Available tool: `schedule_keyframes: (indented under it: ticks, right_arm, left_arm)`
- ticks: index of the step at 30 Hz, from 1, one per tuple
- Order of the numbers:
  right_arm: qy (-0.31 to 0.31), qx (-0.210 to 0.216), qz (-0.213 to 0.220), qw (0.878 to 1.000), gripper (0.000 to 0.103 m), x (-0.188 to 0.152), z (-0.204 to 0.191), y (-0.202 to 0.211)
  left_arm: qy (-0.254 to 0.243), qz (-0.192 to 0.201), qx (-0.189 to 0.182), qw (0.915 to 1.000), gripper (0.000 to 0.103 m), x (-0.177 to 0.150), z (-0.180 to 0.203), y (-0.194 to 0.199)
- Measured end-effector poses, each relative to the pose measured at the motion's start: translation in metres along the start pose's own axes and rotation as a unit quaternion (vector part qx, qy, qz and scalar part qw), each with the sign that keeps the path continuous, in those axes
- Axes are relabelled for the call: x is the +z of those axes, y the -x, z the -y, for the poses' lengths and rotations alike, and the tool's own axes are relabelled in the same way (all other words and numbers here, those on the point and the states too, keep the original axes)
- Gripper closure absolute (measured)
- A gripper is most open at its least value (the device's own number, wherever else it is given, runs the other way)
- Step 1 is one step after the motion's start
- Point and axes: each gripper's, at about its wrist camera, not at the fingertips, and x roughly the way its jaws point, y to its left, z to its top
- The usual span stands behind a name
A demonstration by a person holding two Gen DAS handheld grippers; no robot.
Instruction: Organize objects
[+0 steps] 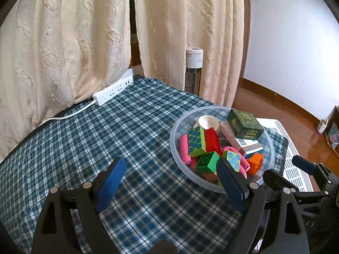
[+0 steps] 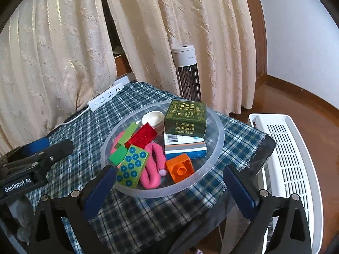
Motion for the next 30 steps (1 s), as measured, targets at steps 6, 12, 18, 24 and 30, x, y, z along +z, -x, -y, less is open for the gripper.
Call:
schedule_keyframes:
  ticks: [6, 12, 18, 24, 30]
  right_arm:
    - [0.010, -0.020, -0.003, 1.000, 0.001, -0.007, -0.009, 0.004]
    - [0.018, -0.029, -0.008, 0.999, 0.000, -0.011, -0.016, 0.003]
    - [0.027, -0.031, -0.010, 0.999, 0.000, -0.013, -0.018, 0.003]
    - [0.022, -0.031, -0.017, 0.999, 0.000, -0.017, -0.015, -0.002]
    - [0.020, -0.029, -0.023, 0.999, 0.000, -0.018, -0.014, -0.007]
  left_arm:
    - [-0.006, 0.000, 0.002, 1.0000, 0.014, -0.006, -0.004, 0.004]
    - [-0.010, -0.002, -0.003, 0.9999, 0.014, -0.008, -0.004, 0.008]
    - [-0.021, -0.007, -0.012, 0.9997, 0.014, -0.010, 0.001, 0.008]
    - [-0.027, -0.018, -0.011, 0.9994, 0.009, -0.013, 0.005, 0.002]
    - [-0.031, -0.021, -0.007, 0.9993, 0.007, -0.014, 0.006, -0.002]
